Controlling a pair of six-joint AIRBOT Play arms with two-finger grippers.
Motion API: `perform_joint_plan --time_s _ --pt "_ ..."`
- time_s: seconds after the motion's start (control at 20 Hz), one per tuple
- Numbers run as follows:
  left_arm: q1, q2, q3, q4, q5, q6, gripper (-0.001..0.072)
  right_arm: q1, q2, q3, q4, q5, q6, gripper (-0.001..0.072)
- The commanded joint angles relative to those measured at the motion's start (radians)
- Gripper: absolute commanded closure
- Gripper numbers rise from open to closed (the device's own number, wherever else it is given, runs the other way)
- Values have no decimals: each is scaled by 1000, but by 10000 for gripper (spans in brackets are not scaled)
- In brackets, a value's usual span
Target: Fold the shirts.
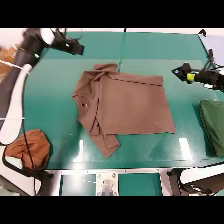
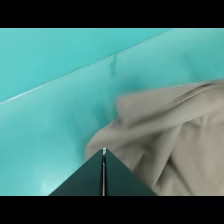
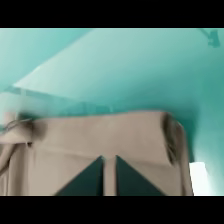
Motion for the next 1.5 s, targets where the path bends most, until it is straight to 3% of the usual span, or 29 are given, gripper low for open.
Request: perform_joint_plan --time_s 0.0,0.15,0.3,0.55,0.75,0.95,1.05,1.25,1.4,1.45 --pt "60 28 84 6 -259 -71 682 -91 40 -23 -85 185 48 699" --pt "77 73 -2 20 -434 -119 682 -103 141 -152 -142 188 63 700" --pt "77 208 -285 35 -520 -138 683 -102 272 -332 -183 169 63 700" --pt "77 663 -961 -2 -364 -197 682 -102 495 -607 -222 138 64 700" --pt "77 916 -1379 -288 -235 -227 679 -101 626 -737 -222 137 71 700" --pt "76 939 -1575 -597 -65 -156 672 -101 653 -770 -220 138 71 700" --pt "77 938 -1621 -687 8 -110 232 -101 653 -771 -217 138 71 700" --pt "77 935 -1688 -753 122 -100 226 -101 653 -771 -198 138 71 700" --pt "77 935 -1730 -873 222 -25 229 -101 653 -771 -192 136 71 700" --pt "76 935 -1733 -905 254 -1 297 -101 653 -771 -192 133 71 700"
